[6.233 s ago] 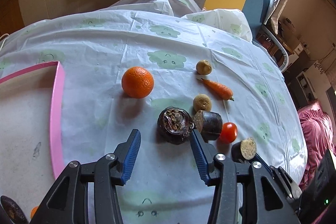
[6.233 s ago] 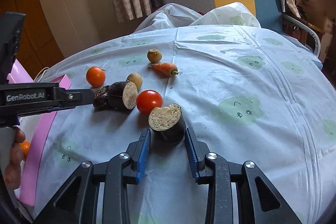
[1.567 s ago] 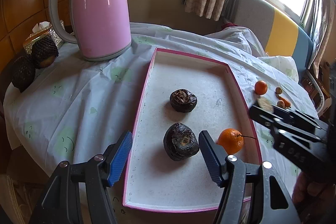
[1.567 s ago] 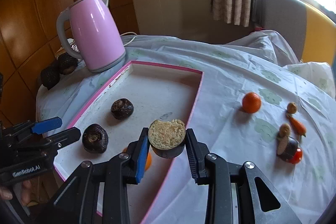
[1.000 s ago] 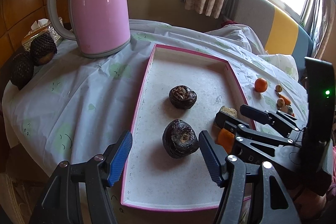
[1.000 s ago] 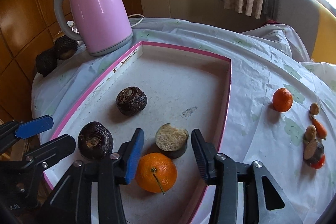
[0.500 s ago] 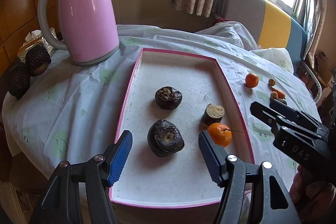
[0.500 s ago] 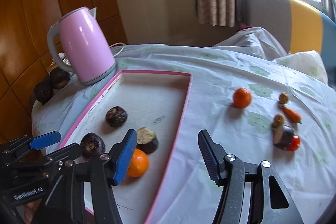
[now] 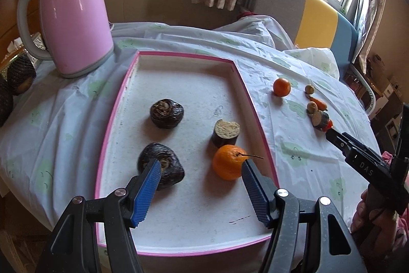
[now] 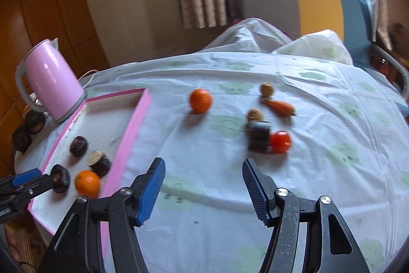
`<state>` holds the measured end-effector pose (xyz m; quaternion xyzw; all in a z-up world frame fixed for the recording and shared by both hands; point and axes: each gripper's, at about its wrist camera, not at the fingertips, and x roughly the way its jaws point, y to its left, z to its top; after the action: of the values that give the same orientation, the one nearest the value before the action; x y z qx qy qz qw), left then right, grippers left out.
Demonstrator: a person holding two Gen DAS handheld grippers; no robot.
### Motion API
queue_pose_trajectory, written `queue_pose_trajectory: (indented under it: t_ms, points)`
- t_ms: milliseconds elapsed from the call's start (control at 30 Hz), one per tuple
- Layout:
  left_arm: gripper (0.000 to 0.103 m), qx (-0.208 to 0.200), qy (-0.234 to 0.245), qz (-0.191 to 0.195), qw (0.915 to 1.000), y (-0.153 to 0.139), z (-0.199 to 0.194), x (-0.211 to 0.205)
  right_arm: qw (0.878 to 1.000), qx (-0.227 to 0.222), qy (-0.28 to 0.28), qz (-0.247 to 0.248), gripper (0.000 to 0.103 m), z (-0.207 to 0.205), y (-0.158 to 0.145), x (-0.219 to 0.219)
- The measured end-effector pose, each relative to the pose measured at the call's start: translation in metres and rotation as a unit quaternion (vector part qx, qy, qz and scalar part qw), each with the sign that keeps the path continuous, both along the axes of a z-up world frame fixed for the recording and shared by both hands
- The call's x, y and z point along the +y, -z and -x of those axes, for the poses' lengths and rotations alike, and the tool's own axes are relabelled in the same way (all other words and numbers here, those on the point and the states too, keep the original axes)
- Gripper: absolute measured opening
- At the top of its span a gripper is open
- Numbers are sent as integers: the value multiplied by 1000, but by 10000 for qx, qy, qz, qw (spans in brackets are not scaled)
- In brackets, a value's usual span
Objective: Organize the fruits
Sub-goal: 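Move both grippers back over the remaining produce on the sheet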
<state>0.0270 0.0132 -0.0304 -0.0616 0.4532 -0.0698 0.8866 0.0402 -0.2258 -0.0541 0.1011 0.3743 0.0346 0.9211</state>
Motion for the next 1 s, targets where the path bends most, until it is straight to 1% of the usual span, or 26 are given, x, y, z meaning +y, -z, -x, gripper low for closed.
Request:
queue_pose_trajectory:
  t_ms: [67, 133, 233, 333, 400, 433, 533, 567, 700, 833, 1000]
  points:
    - [64, -44, 158, 291, 9994, -3, -2, -3, 9998, 28, 210, 8, 64, 2, 3, -15]
    - [64, -48, 292, 254, 9992, -5, -5, -12, 9987, 102, 504, -51, 64, 4, 8, -37]
    - [63, 92, 401, 232, 9989, -3, -14, -26, 9978, 141, 649, -62, 64, 5, 10, -49]
    - [60, 118, 521, 151, 9985, -4, -24, -40, 9969, 149, 768, -60, 64, 6, 12, -60]
    - [58, 144, 624, 219, 9977, -6, -32, -50, 9966, 176, 803, -46, 64, 5, 14, -64]
    - [54, 160, 699, 230, 9972, -6, -36, -55, 9964, 191, 818, -51, 64, 4, 15, -66]
    - [53, 341, 888, 375, 9948, -5, -51, -70, 9961, 241, 841, -64, 64, 2, 19, -70]
    - [51, 380, 936, 419, 9940, -4, -55, -75, 9960, 257, 847, -69, 64, 1, 21, -72]
    - [50, 402, 1080, 219, 9931, -3, -72, -98, 9959, 289, 851, -78, 64, -3, 24, -77]
    - [46, 386, 1121, 52, 9929, 1, -93, -115, 9958, 288, 866, -91, 64, -10, 24, -84]
    - [45, 410, 1067, 52, 9934, 6, -119, -131, 9958, 270, 870, -118, 64, -21, 22, -93]
